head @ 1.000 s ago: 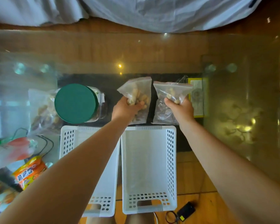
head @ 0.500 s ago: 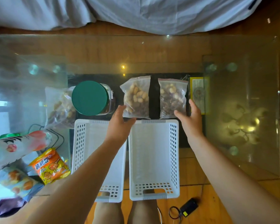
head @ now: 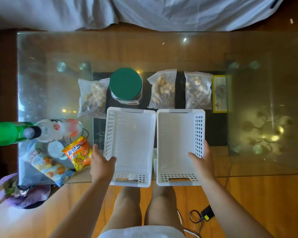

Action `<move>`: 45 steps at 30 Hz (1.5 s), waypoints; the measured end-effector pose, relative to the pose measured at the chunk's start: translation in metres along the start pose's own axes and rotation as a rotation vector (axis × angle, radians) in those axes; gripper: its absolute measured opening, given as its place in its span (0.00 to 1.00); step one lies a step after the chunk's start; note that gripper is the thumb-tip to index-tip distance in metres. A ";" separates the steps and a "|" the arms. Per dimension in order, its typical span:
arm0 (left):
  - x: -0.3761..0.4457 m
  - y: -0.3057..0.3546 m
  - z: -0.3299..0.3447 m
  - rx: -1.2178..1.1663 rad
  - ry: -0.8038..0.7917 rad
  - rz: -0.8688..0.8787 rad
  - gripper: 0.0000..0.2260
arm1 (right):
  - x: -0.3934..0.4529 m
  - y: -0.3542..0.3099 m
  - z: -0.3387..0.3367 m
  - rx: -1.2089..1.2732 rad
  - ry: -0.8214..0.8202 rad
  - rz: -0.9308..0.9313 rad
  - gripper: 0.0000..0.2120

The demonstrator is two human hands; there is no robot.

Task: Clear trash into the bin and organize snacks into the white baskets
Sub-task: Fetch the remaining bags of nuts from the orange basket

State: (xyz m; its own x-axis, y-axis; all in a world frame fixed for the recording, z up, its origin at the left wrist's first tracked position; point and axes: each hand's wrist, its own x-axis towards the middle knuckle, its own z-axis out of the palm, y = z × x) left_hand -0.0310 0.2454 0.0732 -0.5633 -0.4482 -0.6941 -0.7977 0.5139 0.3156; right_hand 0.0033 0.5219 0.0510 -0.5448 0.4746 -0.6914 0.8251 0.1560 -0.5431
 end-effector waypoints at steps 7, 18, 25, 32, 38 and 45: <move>-0.004 -0.011 0.005 -0.096 -0.161 0.015 0.29 | -0.001 0.000 0.002 -0.057 -0.009 0.029 0.30; -0.004 -0.017 -0.001 -0.225 -0.256 -0.034 0.32 | 0.018 -0.011 -0.013 -0.198 -0.061 0.121 0.27; -0.066 -0.038 -0.035 -0.465 -0.214 -0.233 0.20 | -0.022 -0.061 -0.008 -0.526 -0.169 0.053 0.23; -0.171 -0.105 -0.080 -1.005 -0.091 -0.472 0.13 | -0.114 -0.109 0.048 -0.729 -0.615 -0.048 0.14; -0.271 -0.190 -0.076 -1.535 0.270 -0.739 0.09 | -0.223 -0.115 0.117 -1.067 -0.865 -0.259 0.08; -0.369 -0.275 -0.008 -1.934 0.526 -1.197 0.11 | -0.359 -0.069 0.200 -1.431 -1.099 -0.511 0.07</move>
State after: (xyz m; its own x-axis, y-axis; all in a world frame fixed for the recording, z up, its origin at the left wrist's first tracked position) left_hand 0.3951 0.2636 0.2478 0.4022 -0.1565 -0.9021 0.2813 -0.9165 0.2844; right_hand 0.1125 0.1674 0.2415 -0.1082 -0.4516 -0.8856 -0.2591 0.8729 -0.4134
